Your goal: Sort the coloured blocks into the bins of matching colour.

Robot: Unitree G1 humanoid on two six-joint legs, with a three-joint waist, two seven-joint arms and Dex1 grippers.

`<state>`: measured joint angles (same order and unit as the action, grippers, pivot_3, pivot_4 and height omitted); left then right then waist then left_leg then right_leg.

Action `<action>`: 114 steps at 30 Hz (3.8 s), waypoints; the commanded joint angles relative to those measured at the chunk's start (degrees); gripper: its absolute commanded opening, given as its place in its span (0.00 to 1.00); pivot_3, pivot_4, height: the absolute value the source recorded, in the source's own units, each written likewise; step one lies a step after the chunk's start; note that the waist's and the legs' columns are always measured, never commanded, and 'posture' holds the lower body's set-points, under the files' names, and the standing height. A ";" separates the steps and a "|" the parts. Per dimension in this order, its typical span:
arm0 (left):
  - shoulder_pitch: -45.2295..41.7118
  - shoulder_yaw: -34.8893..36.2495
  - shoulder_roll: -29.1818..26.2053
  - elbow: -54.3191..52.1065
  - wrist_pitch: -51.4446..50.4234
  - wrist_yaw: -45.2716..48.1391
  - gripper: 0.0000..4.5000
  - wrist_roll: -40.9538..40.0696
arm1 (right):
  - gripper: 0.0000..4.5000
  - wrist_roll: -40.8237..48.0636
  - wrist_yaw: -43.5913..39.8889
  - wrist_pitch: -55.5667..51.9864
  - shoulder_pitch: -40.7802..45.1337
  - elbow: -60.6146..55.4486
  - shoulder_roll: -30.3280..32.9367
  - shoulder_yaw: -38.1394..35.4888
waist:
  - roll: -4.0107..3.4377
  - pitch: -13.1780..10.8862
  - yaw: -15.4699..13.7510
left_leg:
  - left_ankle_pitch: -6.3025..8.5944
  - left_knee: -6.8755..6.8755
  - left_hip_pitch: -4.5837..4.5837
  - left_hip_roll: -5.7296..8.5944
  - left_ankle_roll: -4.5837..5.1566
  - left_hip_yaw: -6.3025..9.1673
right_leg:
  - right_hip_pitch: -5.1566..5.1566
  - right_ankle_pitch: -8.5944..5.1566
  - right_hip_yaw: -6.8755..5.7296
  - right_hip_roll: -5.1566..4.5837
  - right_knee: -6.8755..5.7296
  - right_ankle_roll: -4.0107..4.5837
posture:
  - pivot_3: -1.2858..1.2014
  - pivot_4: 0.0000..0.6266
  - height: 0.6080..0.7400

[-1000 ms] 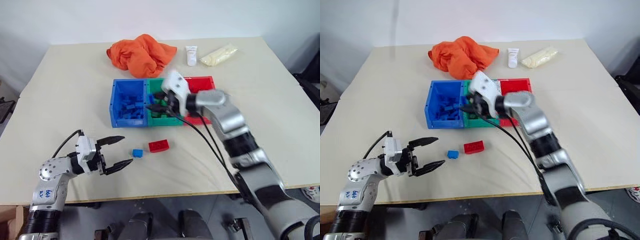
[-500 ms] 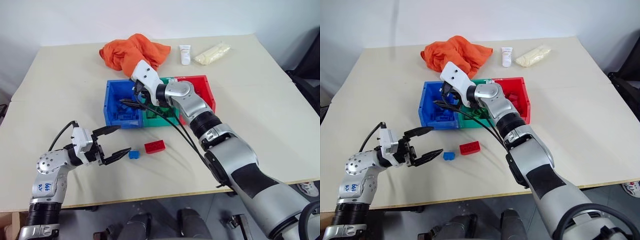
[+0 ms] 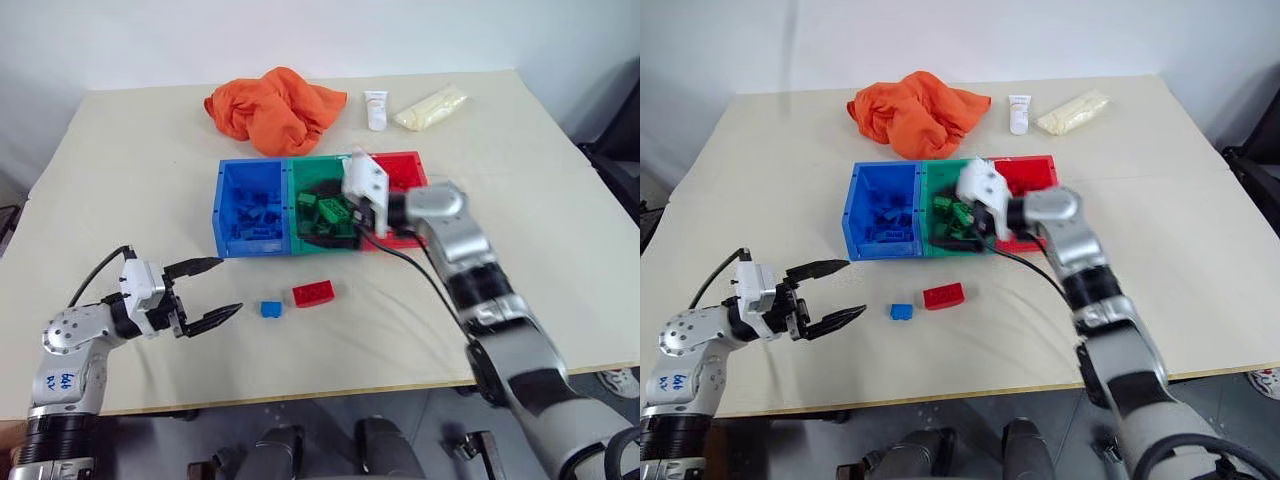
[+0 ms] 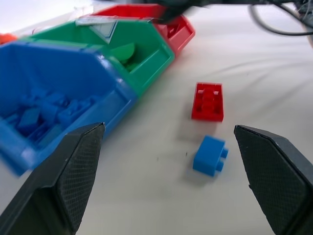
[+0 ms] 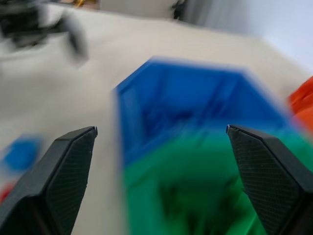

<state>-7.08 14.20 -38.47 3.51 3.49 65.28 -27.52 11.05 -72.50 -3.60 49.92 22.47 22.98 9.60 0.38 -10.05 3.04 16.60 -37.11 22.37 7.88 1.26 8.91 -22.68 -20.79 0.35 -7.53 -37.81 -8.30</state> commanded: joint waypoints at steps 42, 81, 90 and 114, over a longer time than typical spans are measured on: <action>-18.83 -24.21 4.47 -5.55 -11.15 -6.59 1.00 16.38 | 0.98 10.14 0.91 -8.13 -33.37 -26.12 27.12 -17.97 | -0.01 -0.03 -3.22 | -0.01 -0.07 -0.05 -0.09 0.02 -0.49 | 0.10 -0.02 -0.05 0.05 0.29 0.04 | 0.52 0.24 1.00; -38.17 -29.99 22.22 16.06 -2.35 -8.57 0.33 24.75 | 1.00 15.54 15.07 -14.07 -52.77 -41.66 25.54 -35.07 | 0.25 -0.18 -4.73 | -0.06 -0.32 0.00 0.03 0.16 -0.64 | 0.12 0.05 -0.14 0.09 0.21 -0.11 | 0.52 0.24 1.00; -54.80 -28.61 32.91 38.60 8.81 -22.79 0.33 29.77 | 1.00 16.40 19.27 -13.99 -55.78 -44.37 23.82 -39.03 | 0.41 -0.27 -4.68 | -0.07 -0.33 0.00 0.06 0.18 -0.73 | 0.11 0.05 -0.14 0.15 0.18 -0.12 | 0.52 0.24 1.00; -54.84 -21.45 26.89 42.38 17.41 -9.94 0.99 24.27 | 1.00 15.98 18.33 -12.69 -48.83 -40.42 24.33 -32.16 | 0.85 -0.52 -4.09 | -0.06 -0.30 -0.02 0.09 0.28 -0.98 | -0.10 0.09 0.02 0.14 -0.06 -0.23 | 0.52 0.24 1.00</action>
<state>-63.84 -8.26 -9.71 53.14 22.54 50.90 -0.06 26.53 -53.04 -17.52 -0.07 -18.58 46.25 -22.51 1.23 -10.57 -1.05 16.54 -37.42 22.35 7.97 1.54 7.93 -22.79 -20.70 0.38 -7.40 -37.87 -8.54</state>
